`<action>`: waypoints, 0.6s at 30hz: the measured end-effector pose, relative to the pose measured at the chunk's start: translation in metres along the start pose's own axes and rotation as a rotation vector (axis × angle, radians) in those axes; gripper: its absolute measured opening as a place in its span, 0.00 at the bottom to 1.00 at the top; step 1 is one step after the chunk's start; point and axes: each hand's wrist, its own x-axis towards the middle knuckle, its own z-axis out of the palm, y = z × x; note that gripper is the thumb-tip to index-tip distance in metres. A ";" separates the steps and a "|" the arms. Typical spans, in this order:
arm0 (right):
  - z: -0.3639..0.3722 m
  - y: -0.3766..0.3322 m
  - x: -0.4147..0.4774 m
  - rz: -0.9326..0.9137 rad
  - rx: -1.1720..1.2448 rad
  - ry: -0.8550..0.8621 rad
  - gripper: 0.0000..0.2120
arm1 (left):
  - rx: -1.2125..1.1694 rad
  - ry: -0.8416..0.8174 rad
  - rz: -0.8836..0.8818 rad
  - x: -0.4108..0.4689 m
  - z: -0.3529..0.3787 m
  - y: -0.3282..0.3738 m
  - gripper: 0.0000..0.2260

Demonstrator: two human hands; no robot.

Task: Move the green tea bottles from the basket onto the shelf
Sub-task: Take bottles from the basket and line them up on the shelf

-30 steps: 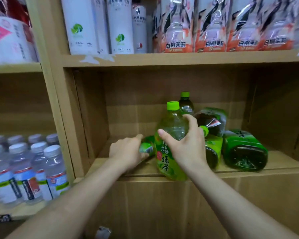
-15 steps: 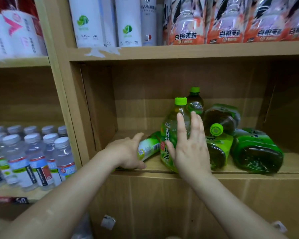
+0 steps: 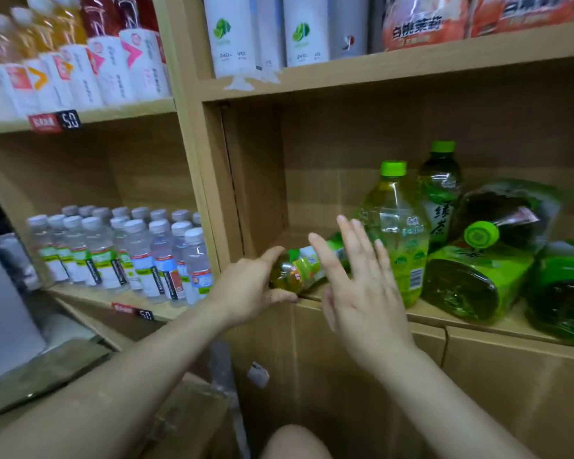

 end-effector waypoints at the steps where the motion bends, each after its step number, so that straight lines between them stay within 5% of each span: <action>1: 0.004 -0.006 0.003 -0.004 0.033 -0.049 0.42 | 0.031 -0.001 0.031 -0.002 -0.012 0.000 0.38; 7: 0.009 -0.024 0.037 0.103 0.680 -0.083 0.40 | -0.069 0.194 0.243 -0.017 -0.102 0.015 0.30; 11: 0.002 -0.019 0.049 0.225 0.848 0.007 0.39 | -0.564 0.356 0.223 -0.004 -0.093 0.018 0.16; 14: -0.004 -0.005 0.054 0.343 0.901 0.050 0.37 | -0.863 0.249 0.172 0.010 -0.067 0.025 0.15; 18: -0.010 0.008 0.063 0.411 0.741 -0.074 0.34 | -0.985 0.046 0.237 0.017 -0.033 0.044 0.30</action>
